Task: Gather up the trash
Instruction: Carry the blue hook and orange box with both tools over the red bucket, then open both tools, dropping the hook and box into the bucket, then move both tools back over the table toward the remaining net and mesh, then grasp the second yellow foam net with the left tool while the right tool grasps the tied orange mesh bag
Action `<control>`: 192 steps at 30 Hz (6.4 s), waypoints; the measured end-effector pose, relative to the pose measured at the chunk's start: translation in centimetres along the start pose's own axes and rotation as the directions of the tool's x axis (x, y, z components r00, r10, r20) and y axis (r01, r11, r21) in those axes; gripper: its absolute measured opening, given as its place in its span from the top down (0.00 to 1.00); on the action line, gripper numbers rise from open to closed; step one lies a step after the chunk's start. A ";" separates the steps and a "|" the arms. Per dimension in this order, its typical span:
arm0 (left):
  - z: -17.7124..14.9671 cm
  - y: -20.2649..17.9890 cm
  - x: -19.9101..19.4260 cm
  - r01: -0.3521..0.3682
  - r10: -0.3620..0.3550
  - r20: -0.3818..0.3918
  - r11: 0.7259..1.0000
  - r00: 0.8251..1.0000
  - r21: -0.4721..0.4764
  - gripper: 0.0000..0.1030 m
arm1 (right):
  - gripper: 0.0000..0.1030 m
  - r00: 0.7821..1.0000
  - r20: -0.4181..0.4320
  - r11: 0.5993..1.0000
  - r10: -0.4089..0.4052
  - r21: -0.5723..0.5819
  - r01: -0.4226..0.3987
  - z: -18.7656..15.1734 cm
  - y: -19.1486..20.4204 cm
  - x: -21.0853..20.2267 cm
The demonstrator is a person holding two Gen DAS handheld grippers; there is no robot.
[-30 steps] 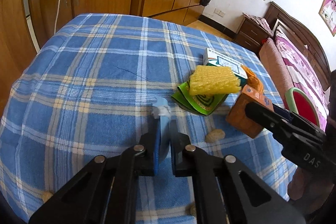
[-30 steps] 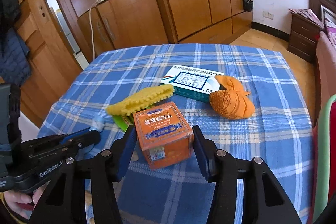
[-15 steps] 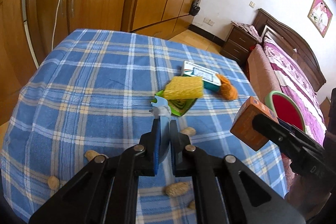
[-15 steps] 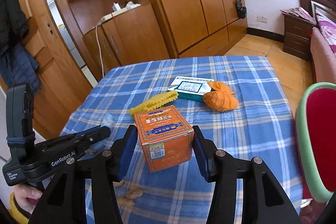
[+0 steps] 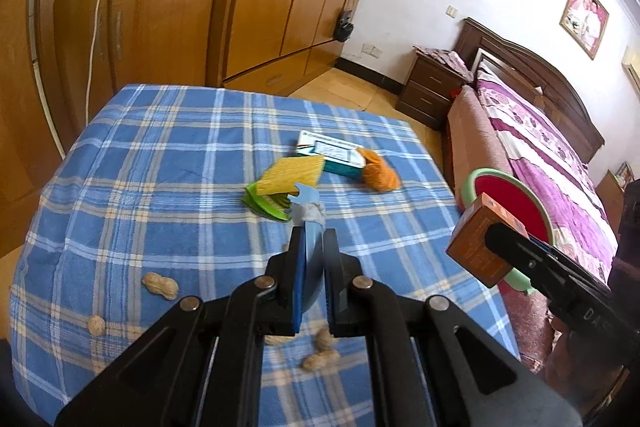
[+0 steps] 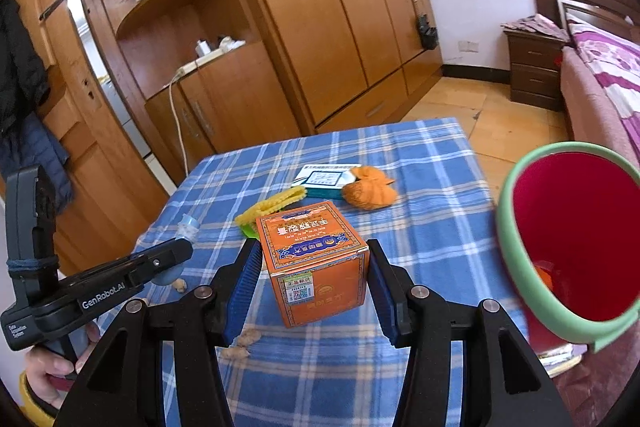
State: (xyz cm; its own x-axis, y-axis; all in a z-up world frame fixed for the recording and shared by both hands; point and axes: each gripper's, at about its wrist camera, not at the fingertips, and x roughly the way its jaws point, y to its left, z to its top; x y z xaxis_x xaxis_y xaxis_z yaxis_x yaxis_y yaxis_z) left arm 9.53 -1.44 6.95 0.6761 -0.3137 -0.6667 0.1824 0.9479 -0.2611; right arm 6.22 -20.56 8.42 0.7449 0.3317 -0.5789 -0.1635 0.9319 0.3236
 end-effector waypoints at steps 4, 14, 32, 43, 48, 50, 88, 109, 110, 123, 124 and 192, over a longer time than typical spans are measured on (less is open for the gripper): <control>-0.1 -1.6 -0.7 0.019 -0.019 0.007 0.999 1.000 0.030 0.93 | 0.48 0.999 0.024 1.000 -0.023 0.017 0.022 0.0 -0.9 -1.4; -0.3 -5.1 -0.7 0.059 -0.059 -0.009 0.995 0.998 0.082 0.93 | 0.48 0.994 0.061 0.993 -0.092 0.073 0.088 -0.1 -3.8 -4.1; 0.1 -13.7 3.5 0.194 -0.178 -0.094 0.959 0.979 0.208 0.93 | 0.48 0.969 0.075 0.948 -0.235 0.237 0.212 -0.8 -12.6 -7.1; 0.6 -21.8 8.2 0.301 -0.258 -0.171 0.899 0.951 0.319 0.93 | 0.48 0.942 0.059 0.896 -0.331 0.332 0.294 -0.9 -19.6 -8.4; 0.0 -24.6 10.6 0.337 -0.275 -0.220 0.879 0.936 0.338 0.93 | 0.48 0.933 0.045 0.877 -0.357 0.361 0.318 -1.0 -22.2 -8.5; -0.2 -25.4 11.7 0.341 -0.271 -0.237 0.876 0.933 0.341 0.93 | 0.48 0.932 0.039 0.870 -0.361 0.375 0.321 -1.0 -23.1 -8.4; 0.2 -21.5 11.5 0.266 -0.213 -0.212 0.927 0.954 0.264 0.75 | 0.46 0.940 0.077 0.869 -0.333 0.411 0.274 -0.5 -22.8 -8.4; 1.1 -15.6 5.9 0.202 -0.182 -0.115 0.958 0.977 0.203 0.75 | 0.46 0.952 0.092 0.908 -0.293 0.340 0.247 -1.0 -16.0 -9.1; 1.1 -15.3 5.7 0.199 -0.180 -0.111 0.960 0.977 0.199 0.75 | 0.46 0.952 0.092 0.909 -0.291 0.336 0.245 -1.0 -15.7 -9.1; 1.5 -9.0 3.3 0.129 -0.124 -0.049 0.985 0.991 0.112 0.75 | 0.46 0.964 0.086 0.938 -0.250 0.270 0.219 -0.5 -11.0 -7.7; 1.5 -8.5 3.1 0.123 -0.119 -0.045 0.987 0.992 0.105 0.75 | 0.46 0.965 0.086 0.940 -0.246 0.265 0.216 -0.5 -10.7 -7.5; 6.1 2.9 14.0 0.023 -0.025 -0.115 1.000 0.993 -0.018 0.85 | 0.51 0.971 -0.199 0.991 -0.131 0.013 0.136 3.9 -4.7 17.1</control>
State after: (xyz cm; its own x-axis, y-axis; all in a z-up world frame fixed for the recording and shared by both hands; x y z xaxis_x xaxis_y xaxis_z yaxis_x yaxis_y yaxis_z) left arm 23.88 -2.72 1.15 0.5851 -0.3414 -0.7356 0.1851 0.9394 -0.2887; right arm 22.31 -19.84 -0.08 0.6163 0.2294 -0.7533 -0.0521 0.9664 0.2517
